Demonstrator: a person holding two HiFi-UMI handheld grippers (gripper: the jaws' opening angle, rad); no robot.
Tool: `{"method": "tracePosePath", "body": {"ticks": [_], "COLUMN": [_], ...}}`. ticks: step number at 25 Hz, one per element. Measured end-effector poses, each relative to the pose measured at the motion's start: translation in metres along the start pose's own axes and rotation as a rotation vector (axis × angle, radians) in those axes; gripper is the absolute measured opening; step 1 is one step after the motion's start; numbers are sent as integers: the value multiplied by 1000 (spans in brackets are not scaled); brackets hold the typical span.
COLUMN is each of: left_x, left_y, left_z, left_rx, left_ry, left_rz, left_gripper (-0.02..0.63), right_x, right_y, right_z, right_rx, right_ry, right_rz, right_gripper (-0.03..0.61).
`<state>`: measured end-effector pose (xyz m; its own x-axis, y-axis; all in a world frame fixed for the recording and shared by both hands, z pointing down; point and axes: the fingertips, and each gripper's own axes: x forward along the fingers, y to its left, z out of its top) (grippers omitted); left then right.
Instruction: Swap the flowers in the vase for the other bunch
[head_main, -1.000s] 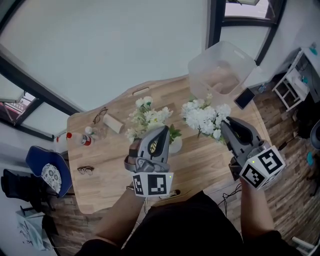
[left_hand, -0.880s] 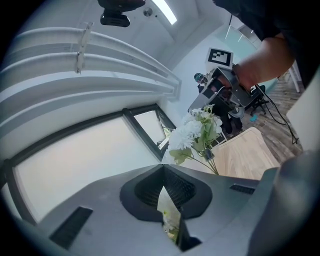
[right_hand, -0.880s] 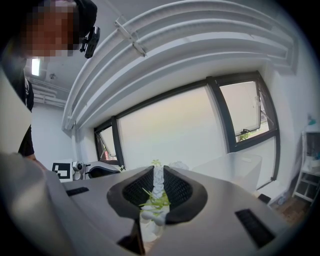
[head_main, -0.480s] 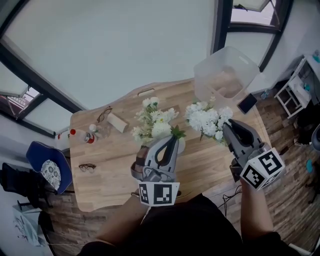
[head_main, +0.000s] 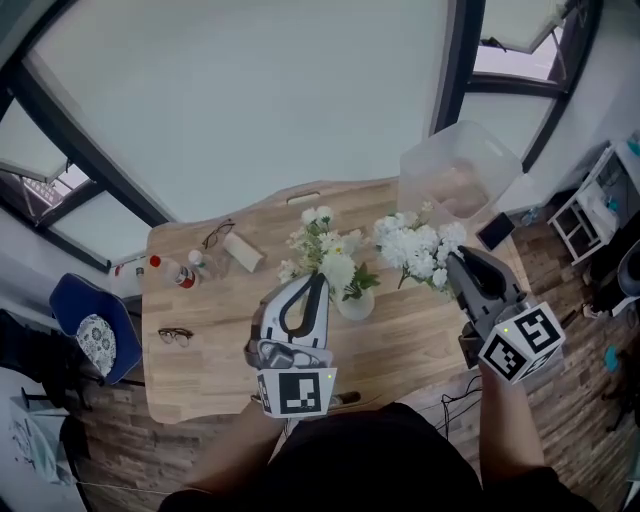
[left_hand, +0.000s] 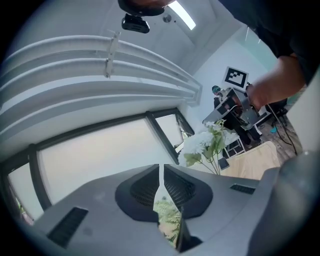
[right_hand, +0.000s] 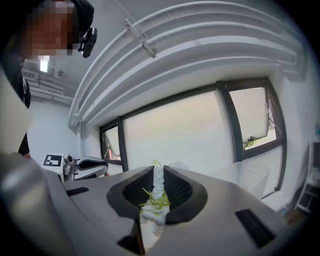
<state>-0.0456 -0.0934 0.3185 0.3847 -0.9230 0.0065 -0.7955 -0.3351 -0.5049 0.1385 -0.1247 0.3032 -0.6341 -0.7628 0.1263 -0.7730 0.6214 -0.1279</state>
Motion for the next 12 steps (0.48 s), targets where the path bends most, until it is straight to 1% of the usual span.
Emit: {"method": "tracePosePath", "body": {"ticks": [2,4,6,7,9,12], "left_x": [-7,-15,-25,-31,-42,-54], "left_y": [18,35,47,52,60,69], "left_z": [-11,-29,-51,-61,-77,-90], "left_rx": [-26,-96,-174,-196,-223,-258], "left_ry": [22,61,119,147,186,211], "left_rz": [39,88,130,142,164,193], "left_gripper": [9,9,9,9,9,9], "right_x": [2,3,3,3,3,6], "right_y": [1,1,0,0,-2,-2], "right_z": [1,2,3,3,2,3], "right_rx": [-12,-25,-44,-54,-68,-73], "right_ry": [1,2,0,-3,-7,-13], "right_rz": [1,-2,-14,-23,-38,-46], "right_gripper": [75,75,75,75,72,71]}}
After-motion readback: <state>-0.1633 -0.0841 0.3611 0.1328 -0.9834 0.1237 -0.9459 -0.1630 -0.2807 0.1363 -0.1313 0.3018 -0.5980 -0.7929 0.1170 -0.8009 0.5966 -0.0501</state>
